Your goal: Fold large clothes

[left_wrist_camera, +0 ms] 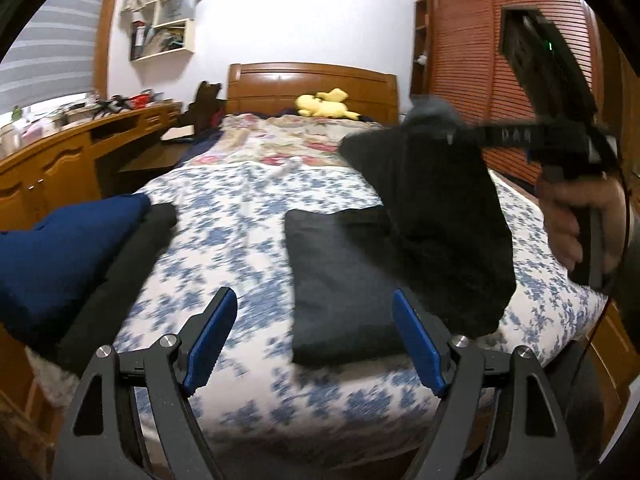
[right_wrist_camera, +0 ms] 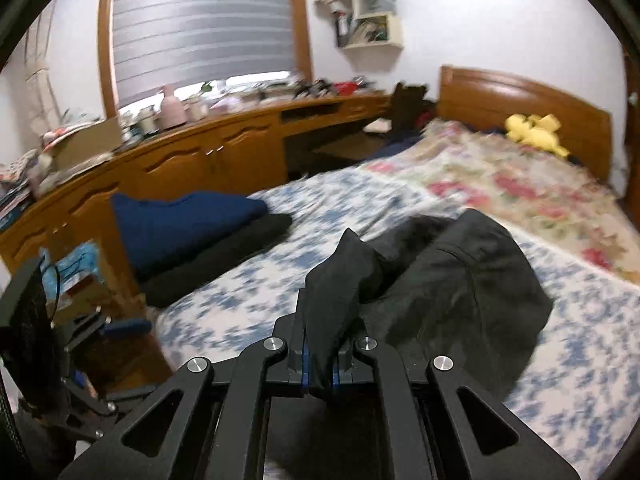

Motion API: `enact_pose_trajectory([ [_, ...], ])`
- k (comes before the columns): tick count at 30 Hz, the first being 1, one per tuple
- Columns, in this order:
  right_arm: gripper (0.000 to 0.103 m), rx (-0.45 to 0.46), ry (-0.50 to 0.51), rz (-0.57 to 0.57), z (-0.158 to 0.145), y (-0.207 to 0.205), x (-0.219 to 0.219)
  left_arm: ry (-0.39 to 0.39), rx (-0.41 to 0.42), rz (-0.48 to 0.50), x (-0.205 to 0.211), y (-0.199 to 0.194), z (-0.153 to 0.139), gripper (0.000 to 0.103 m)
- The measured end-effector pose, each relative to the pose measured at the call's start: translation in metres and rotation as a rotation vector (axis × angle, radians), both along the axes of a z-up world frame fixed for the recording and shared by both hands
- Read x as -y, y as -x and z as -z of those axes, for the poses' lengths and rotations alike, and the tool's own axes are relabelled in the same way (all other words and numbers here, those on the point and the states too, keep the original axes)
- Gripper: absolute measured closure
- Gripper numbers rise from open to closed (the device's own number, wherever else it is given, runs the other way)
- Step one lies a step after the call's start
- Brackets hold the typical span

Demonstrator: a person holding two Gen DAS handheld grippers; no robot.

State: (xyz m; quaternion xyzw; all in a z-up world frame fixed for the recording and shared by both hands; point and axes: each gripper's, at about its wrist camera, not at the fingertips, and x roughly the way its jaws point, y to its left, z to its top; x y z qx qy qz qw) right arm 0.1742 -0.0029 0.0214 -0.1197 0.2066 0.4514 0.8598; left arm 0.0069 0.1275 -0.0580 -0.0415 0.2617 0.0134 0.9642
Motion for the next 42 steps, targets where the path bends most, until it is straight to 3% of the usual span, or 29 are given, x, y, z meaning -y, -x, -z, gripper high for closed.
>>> enact_pose_trajectory([
  [5, 0.096, -0.104, 0.084, -0.041, 0.054, -0.015, -0.026, -0.01, -0.017, -0.038, -0.014, 0.006, 0.001, 0.023],
  [7, 0.095, -0.105, 0.101, -0.037, 0.064, -0.018, -0.028, -0.008, -0.019, -0.044, -0.016, 0.006, 0.002, 0.023],
  [10, 0.089, -0.117, 0.089, -0.02, 0.059, -0.024, -0.032, -0.01, -0.023, -0.045, -0.016, 0.003, 0.002, 0.023],
  [12, 0.075, -0.104, 0.083, -0.002, 0.052, -0.021, -0.034, -0.013, -0.021, -0.041, -0.014, 0.002, 0.002, 0.023],
  [14, 0.063, -0.067, 0.074, 0.011, 0.043, -0.013, -0.026, -0.018, -0.019, -0.036, -0.01, 0.002, 0.001, 0.023],
  [18, 0.053, 0.02, 0.072, 0.035, 0.034, 0.007, -0.007, -0.028, -0.02, -0.026, -0.001, -0.001, 0.0, 0.023],
  [24, 0.052, 0.057, 0.085, 0.114, 0.055, 0.016, 0.027, -0.041, -0.018, -0.02, 0.014, -0.008, -0.003, 0.023],
  [42, 0.052, -0.025, -0.005, 0.294, 0.105, -0.031, 0.104, -0.062, -0.021, -0.048, 0.043, -0.053, -0.02, 0.023],
])
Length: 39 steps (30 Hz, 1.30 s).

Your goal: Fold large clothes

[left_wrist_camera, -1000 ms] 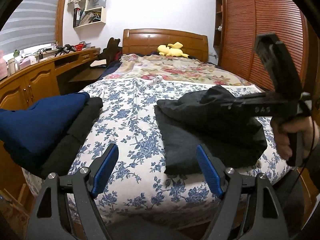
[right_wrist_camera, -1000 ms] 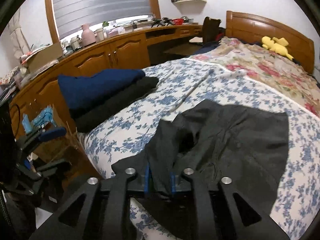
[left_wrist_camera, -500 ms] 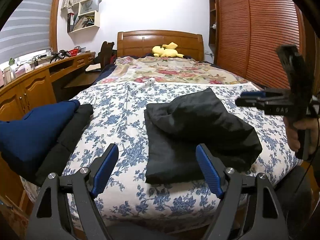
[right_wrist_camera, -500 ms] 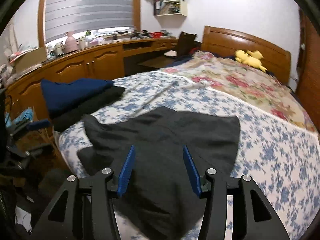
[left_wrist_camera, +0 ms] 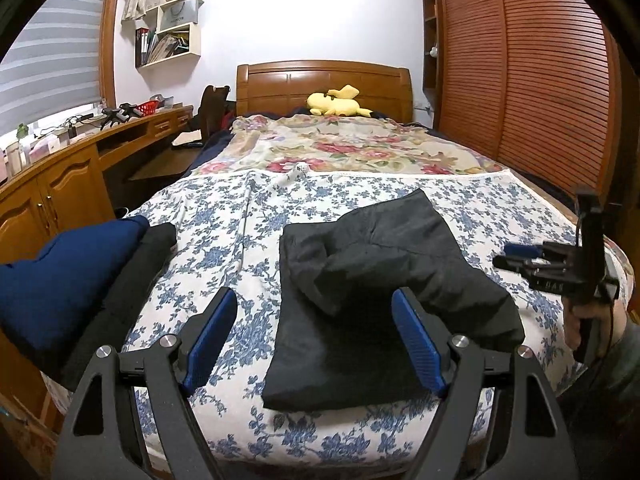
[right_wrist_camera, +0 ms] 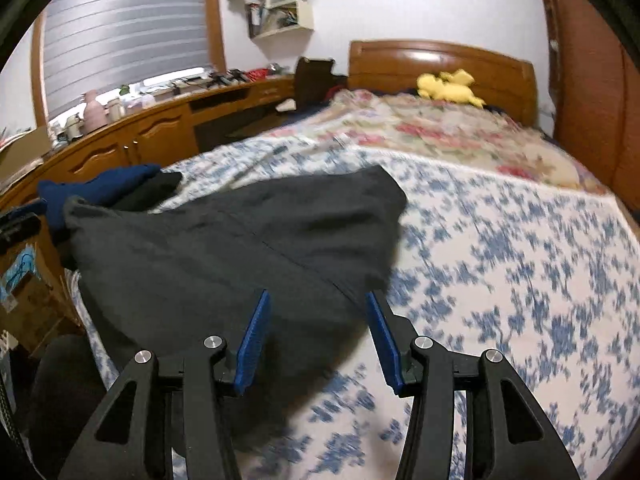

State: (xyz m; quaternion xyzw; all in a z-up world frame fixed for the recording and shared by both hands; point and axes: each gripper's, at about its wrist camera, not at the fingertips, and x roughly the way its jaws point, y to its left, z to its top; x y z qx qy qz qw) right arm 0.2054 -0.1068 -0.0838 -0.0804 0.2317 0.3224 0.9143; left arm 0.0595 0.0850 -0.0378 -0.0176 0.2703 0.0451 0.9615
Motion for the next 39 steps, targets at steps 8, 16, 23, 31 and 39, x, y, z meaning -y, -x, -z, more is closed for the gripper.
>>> enact_pose_trajectory([
  [8, 0.052, 0.0, 0.015, 0.025, 0.0, 0.005, 0.002, -0.006, -0.004, 0.039, 0.019, -0.014, -0.007, 0.023],
  [16, 0.052, 0.008, 0.005, 0.002, -0.003, 0.01, -0.004, -0.001, -0.091, 0.018, 0.018, -0.042, 0.01, 0.04],
  [23, 0.052, 0.009, 0.009, -0.031, 0.005, 0.004, -0.011, 0.06, -0.138, 0.042, 0.008, -0.045, 0.028, 0.053],
  [31, 0.052, 0.006, 0.023, -0.035, 0.011, -0.006, -0.018, 0.039, -0.114, 0.092, 0.016, -0.038, 0.024, 0.093],
  [39, 0.052, 0.028, 0.014, -0.064, 0.0, 0.002, -0.025, 0.033, -0.033, 0.123, 0.022, -0.018, 0.005, 0.095],
])
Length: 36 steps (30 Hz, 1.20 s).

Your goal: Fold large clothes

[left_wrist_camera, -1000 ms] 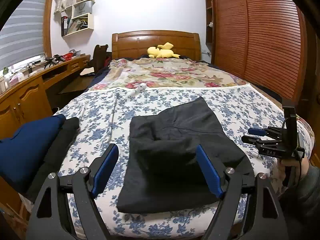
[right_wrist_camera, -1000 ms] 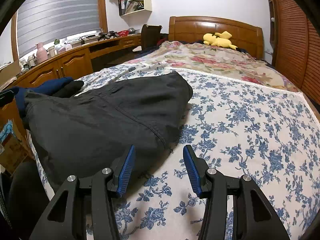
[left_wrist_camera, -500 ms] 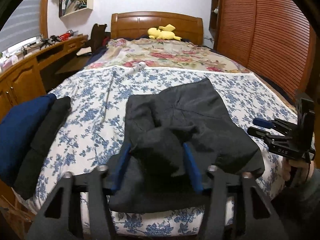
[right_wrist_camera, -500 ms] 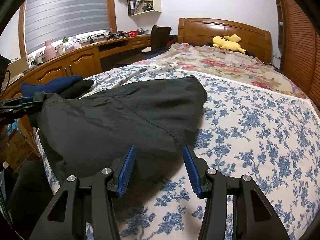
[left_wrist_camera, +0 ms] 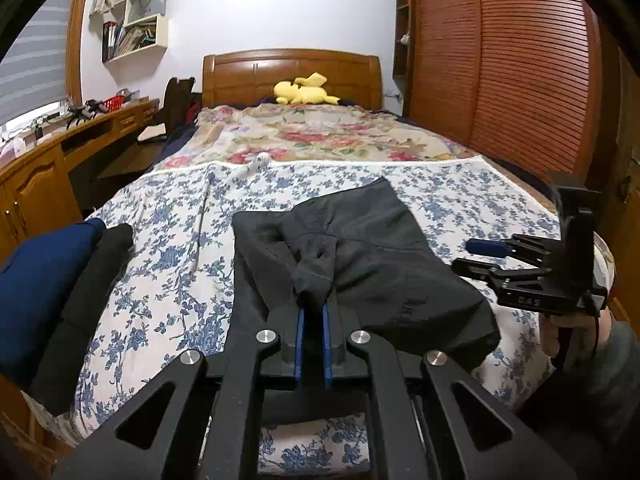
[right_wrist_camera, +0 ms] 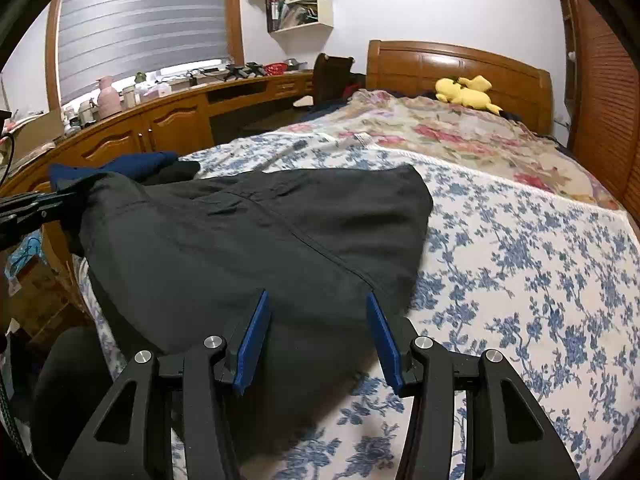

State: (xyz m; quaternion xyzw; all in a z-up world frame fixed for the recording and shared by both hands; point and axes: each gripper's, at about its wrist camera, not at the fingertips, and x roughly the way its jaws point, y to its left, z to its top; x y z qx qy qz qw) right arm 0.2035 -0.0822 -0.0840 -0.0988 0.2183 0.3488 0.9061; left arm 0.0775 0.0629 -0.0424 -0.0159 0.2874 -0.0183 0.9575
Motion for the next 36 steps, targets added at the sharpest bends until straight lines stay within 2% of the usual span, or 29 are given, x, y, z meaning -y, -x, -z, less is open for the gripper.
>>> enact_pose_trajectory([
  [7, 0.052, 0.016, 0.006, -0.029, 0.002, 0.006, -0.004, 0.001, 0.039, -0.011, -0.005, 0.023, -0.005, 0.096],
  [11, 0.052, 0.01, 0.01, -0.031, 0.003, 0.003, -0.005, 0.006, 0.042, -0.052, -0.021, 0.031, -0.001, 0.096],
  [15, 0.052, 0.014, 0.008, -0.038, 0.002, 0.002, -0.007, 0.01, 0.004, -0.106, -0.043, 0.032, 0.015, 0.096],
  [21, 0.052, 0.011, 0.028, -0.047, 0.006, 0.002, -0.013, 0.0, -0.052, -0.12, -0.049, 0.035, 0.044, 0.096],
  [25, 0.052, 0.007, 0.031, -0.047, 0.008, 0.0, -0.015, -0.012, -0.058, -0.12, -0.049, 0.035, 0.05, 0.096],
  [36, 0.052, -0.002, 0.029, -0.074, 0.002, 0.003, -0.023, 0.033, -0.066, -0.139, -0.068, 0.033, 0.065, 0.096],
])
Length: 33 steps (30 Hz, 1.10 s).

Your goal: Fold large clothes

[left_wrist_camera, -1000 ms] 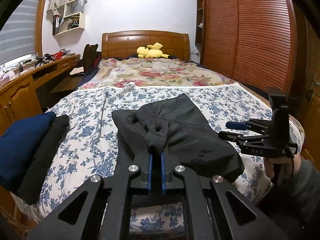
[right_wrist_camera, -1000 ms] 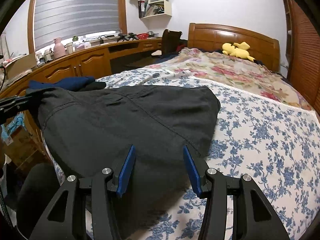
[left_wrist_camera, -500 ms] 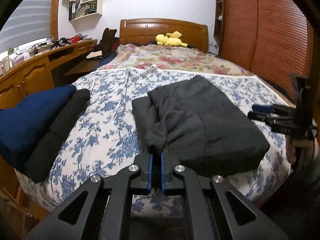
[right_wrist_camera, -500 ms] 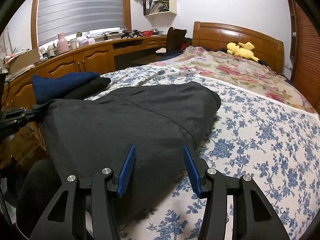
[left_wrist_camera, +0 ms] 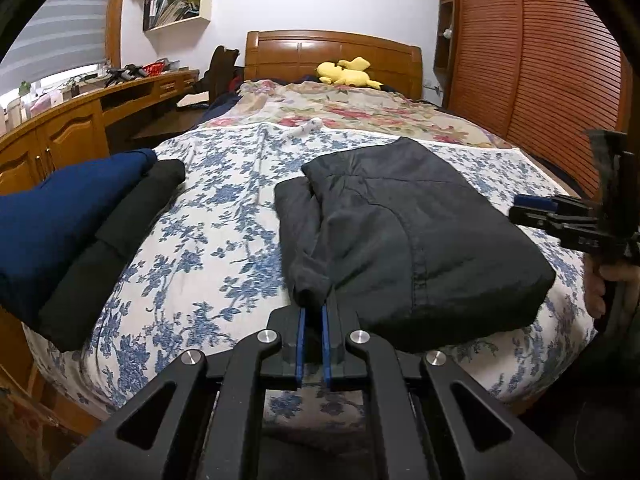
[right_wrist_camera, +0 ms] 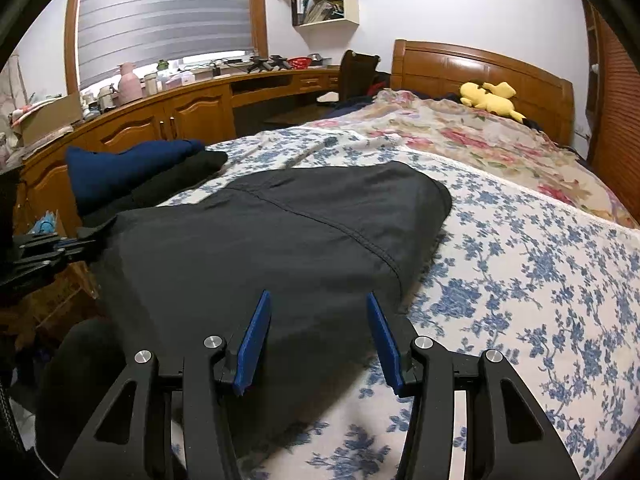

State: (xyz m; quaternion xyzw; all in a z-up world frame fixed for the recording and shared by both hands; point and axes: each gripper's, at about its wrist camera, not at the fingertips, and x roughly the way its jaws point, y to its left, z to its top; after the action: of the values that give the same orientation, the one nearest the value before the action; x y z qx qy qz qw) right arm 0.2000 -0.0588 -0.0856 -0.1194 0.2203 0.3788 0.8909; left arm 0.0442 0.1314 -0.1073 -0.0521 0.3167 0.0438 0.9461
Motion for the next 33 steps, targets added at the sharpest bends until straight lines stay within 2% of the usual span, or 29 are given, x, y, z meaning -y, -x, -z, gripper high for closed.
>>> enact_pose_trajectory([
  [8, 0.052, -0.006, -0.005, -0.078, -0.006, 0.009, -0.016, -0.011, -0.019, 0.005, -0.001, -0.003, 0.007, 0.096],
  [11, 0.052, -0.02, 0.027, -0.107, -0.001, 0.009, -0.023, -0.016, -0.022, 0.01, 0.0, -0.002, 0.006, 0.096],
  [14, 0.052, -0.061, 0.06, -0.114, 0.01, 0.0, -0.03, -0.011, -0.029, 0.016, 0.002, -0.001, 0.005, 0.096],
  [16, 0.052, -0.129, 0.072, -0.126, 0.02, -0.011, -0.034, -0.021, -0.031, 0.022, 0.004, -0.001, 0.005, 0.095],
  [19, 0.052, -0.17, 0.058, -0.136, 0.025, -0.022, -0.034, -0.04, -0.034, 0.014, 0.007, 0.002, 0.004, 0.074],
  [20, 0.052, -0.177, 0.05, -0.137, 0.024, -0.024, -0.033, -0.035, -0.031, 0.017, 0.006, 0.003, 0.003, 0.06],
  [22, 0.052, -0.167, 0.056, -0.136, 0.017, -0.026, -0.031, -0.025, -0.024, 0.02, 0.003, 0.007, 0.002, 0.045],
  [23, 0.052, -0.154, 0.06, -0.132, 0.013, -0.027, -0.031, -0.024, -0.027, 0.019, 0.002, 0.008, 0.002, 0.03],
  [24, 0.052, -0.135, 0.066, -0.126, 0.009, -0.027, -0.03, -0.023, -0.029, 0.02, 0.001, 0.009, 0.002, 0.02],
  [27, 0.051, -0.085, 0.084, -0.1, -0.004, -0.033, -0.029, -0.016, -0.031, 0.009, -0.003, 0.009, 0.005, 0.02],
  [31, 0.05, -0.061, 0.102, -0.038, -0.013, -0.063, -0.029, -0.009, -0.05, -0.001, -0.008, 0.007, 0.013, 0.02],
  [33, 0.045, -0.065, 0.105, -0.011, -0.013, -0.083, -0.03, -0.008, -0.059, 0.001, -0.009, 0.005, 0.018, 0.02],
])
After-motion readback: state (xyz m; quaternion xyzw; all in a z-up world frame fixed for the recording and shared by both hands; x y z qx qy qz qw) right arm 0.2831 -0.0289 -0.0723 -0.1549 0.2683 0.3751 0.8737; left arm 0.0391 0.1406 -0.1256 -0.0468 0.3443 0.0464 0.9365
